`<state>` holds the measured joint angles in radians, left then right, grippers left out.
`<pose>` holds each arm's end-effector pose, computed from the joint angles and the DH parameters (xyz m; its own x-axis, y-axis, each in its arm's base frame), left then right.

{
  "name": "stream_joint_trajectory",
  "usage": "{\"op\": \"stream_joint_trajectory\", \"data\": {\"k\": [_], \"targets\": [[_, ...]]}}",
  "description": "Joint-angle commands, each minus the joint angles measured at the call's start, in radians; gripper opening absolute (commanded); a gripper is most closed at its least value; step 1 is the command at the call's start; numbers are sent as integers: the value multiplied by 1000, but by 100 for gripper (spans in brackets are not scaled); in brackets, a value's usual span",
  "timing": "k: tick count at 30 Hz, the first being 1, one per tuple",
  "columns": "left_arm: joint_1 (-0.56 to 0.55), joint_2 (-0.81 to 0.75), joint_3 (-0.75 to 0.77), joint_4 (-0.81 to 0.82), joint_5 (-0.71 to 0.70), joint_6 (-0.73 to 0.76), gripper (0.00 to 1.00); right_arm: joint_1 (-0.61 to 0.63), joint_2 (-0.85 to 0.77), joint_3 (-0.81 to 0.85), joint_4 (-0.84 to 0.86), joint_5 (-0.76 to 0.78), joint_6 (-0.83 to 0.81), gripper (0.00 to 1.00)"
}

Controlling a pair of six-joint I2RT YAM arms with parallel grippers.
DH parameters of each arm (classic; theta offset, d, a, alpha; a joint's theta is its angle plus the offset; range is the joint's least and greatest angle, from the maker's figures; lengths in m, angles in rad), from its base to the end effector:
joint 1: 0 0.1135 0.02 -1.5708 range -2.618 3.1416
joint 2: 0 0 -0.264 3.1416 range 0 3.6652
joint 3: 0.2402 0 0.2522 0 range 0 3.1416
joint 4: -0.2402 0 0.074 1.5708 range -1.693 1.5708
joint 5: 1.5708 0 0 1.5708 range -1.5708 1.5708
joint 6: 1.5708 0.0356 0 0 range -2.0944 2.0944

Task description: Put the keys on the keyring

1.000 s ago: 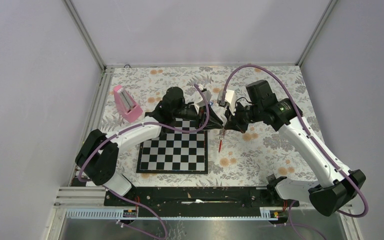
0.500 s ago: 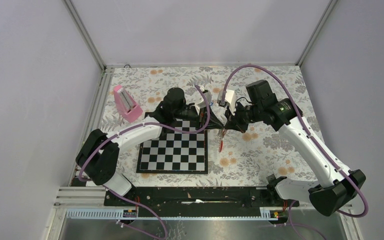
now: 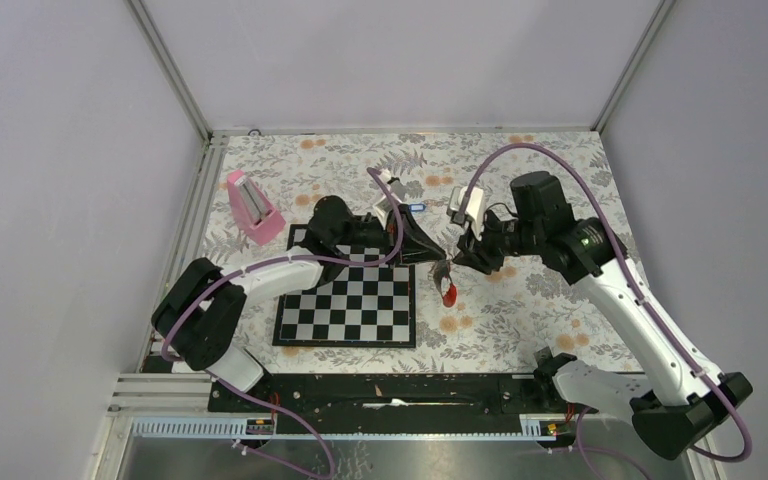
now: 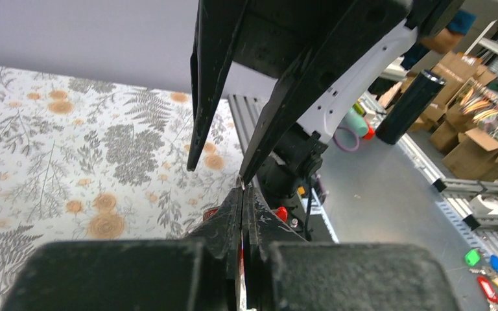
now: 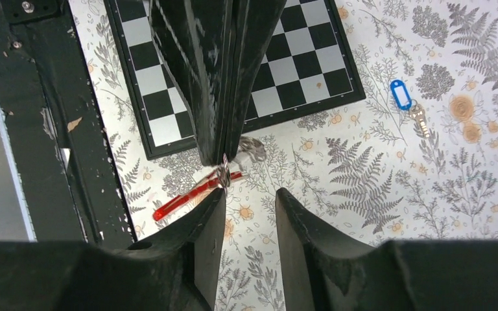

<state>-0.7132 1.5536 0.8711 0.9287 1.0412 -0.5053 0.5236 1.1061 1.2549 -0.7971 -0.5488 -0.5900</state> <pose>0.2314 -0.2408 0.2919 -0.3051 -0.0594 -0.9505 0.9323 -0.2221 -0.2854 0.1797 0.1252 0.3821 0.0031 -0.5463 -0.8376 -0.9446 0.2732 -0.1817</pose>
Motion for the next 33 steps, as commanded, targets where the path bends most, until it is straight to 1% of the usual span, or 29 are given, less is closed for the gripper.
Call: {"op": "stream_joint_trajectory", "data": {"k": [1,5,11,19,24,27,29,31,33], "targets": [[3,-17,-19,295,-26,-185,0,3,-65,-43,38,-13,-67,42],[3,-14,-20,316,-37,-209,0,3,-96,-55,12,-64,-122,42],[3,-7,-23,320,-38,-218,0,3,-99,-66,34,-79,-123,43],[3,-5,-24,304,-36,-207,0,3,-83,-32,32,-109,-117,44],[3,-5,-24,297,-35,-202,0,3,-69,-9,27,-120,-114,42],[3,-7,-24,295,-35,-202,0,3,-60,-6,27,-131,-111,38],[3,-6,-24,293,-35,-200,0,3,-55,-7,32,-138,-107,33],[3,-6,-24,291,-35,-200,0,2,-50,-5,31,-145,-105,25],[3,-6,-23,292,-36,-200,0,3,-47,-6,32,-152,-105,14]]}}
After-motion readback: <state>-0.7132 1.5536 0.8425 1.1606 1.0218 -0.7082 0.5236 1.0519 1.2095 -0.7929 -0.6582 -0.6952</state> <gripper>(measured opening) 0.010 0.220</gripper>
